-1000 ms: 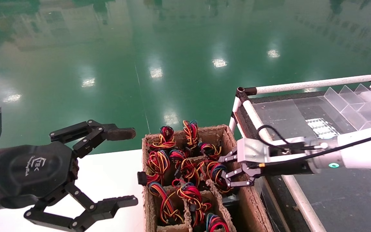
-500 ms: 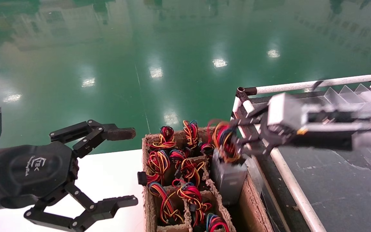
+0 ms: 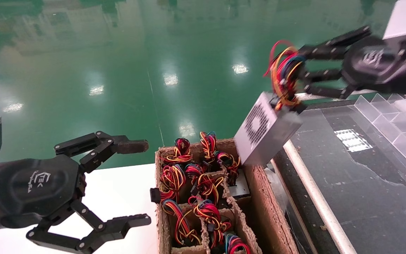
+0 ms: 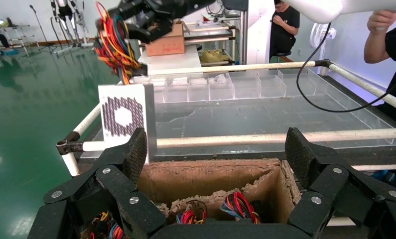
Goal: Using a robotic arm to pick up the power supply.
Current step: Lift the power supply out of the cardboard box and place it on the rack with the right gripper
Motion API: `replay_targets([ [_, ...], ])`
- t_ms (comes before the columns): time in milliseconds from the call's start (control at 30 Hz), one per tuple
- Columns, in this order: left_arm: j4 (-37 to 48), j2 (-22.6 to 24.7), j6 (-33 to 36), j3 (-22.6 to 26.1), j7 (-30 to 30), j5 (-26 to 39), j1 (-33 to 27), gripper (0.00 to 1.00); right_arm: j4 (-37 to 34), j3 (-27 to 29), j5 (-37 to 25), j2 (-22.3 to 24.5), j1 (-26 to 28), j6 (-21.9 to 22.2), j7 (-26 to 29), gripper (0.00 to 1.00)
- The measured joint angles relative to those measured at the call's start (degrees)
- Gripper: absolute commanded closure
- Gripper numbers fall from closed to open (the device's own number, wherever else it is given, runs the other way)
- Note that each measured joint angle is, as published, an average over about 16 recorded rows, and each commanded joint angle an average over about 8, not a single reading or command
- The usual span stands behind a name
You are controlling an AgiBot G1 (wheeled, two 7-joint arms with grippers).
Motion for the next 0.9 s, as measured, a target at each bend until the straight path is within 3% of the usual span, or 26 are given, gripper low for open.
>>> replay_targets([
  [900,0.0,0.0,0.0,0.0,0.0,0.0,0.0,0.0,-32.4,-3.2,-11.3,-7.7,11.6,12.0,-22.8,1.0],
])
